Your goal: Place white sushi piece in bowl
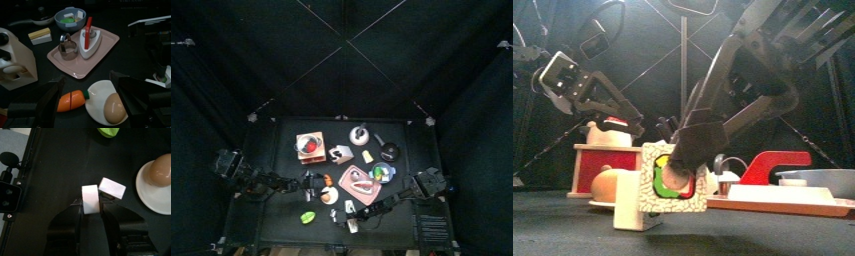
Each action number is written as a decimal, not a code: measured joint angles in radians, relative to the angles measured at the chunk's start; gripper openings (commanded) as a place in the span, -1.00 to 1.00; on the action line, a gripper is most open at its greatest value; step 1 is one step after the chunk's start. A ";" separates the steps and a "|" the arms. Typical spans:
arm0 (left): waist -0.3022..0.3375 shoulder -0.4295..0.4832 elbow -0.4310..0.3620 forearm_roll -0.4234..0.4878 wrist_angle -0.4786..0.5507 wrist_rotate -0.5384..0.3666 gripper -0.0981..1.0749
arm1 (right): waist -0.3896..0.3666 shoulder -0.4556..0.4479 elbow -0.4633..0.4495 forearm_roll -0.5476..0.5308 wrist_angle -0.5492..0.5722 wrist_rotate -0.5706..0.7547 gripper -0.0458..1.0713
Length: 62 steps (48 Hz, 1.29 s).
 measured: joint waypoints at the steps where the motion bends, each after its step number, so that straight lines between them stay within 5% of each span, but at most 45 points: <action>1: -0.002 0.000 0.000 0.000 0.000 0.000 0.92 | 0.002 -0.014 0.011 0.005 0.008 0.000 0.12; 9: -0.002 0.000 0.000 0.000 0.005 0.000 0.92 | 0.003 -0.156 0.103 0.052 0.100 0.002 0.12; 32: -0.003 0.011 0.000 0.000 0.006 0.000 0.92 | -0.031 -0.586 0.339 0.195 0.595 0.052 0.12; 52: -0.003 0.012 -0.002 0.000 0.008 0.000 0.92 | -0.178 -0.767 0.523 0.222 0.689 0.279 0.17; 62: -0.003 0.012 -0.002 0.000 0.006 0.000 0.92 | -0.224 -0.772 0.580 0.272 0.687 0.307 0.43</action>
